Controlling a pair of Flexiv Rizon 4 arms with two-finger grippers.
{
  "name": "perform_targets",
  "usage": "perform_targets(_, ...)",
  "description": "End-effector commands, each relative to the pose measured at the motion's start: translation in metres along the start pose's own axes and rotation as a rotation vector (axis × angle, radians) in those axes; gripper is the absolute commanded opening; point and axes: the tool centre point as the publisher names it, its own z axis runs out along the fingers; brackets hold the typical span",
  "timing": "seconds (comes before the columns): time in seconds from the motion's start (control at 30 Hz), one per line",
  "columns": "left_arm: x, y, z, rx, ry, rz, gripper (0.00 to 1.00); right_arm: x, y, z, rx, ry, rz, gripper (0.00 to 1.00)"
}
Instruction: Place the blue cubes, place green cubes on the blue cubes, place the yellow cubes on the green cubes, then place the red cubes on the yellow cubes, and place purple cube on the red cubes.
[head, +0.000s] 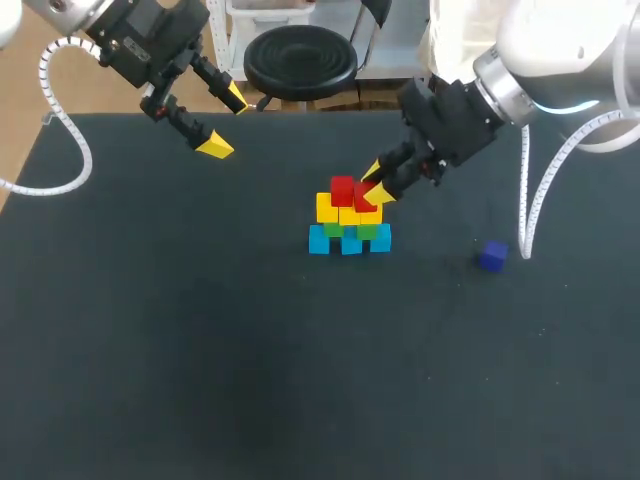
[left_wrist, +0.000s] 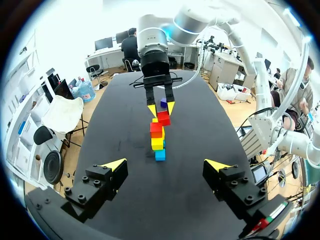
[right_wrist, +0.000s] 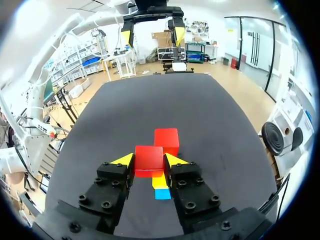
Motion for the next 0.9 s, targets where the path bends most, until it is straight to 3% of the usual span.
perform_targets(0.03,0.0009,-0.0006,0.0004,-0.002,-0.002,0.003,1.00,0.0017,0.0006,-0.0008,0.005,-0.003,-0.001,0.00)
perform_targets(0.9,0.0009,-0.0006,0.0004,-0.002,-0.002,0.003,1.00,0.0038,-0.0062,-0.0002,0.007,-0.009,0.009,0.00)
